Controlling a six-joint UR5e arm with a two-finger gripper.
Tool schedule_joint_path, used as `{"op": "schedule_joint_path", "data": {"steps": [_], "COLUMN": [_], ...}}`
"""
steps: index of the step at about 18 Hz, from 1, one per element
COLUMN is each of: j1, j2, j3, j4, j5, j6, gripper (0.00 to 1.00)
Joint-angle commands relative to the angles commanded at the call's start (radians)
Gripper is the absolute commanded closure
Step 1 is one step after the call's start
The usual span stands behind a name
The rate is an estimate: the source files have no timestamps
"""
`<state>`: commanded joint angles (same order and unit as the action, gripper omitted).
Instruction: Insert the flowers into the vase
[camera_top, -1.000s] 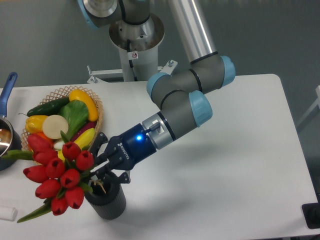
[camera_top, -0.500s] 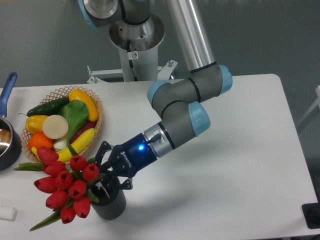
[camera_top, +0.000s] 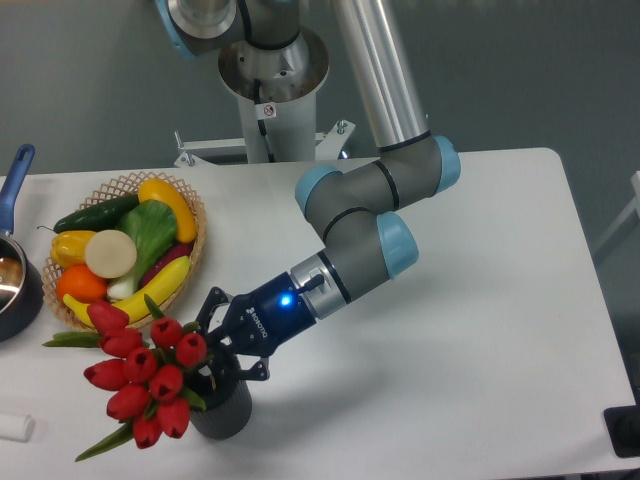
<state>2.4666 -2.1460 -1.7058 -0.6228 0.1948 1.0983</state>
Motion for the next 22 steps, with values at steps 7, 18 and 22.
{"op": "schedule_joint_path", "data": {"steps": [7,18,22], "j1": [0.008,0.035,0.052], "j2": [-0.002,0.052,0.133], "j3": [0.000,-0.034,-0.080], "j4": [0.000,-0.002,-0.002], "j5": [0.000,0.078,0.208], "j6": [0.023,0.066,0.078], "gripper": [0.49,0.00,0.00]}}
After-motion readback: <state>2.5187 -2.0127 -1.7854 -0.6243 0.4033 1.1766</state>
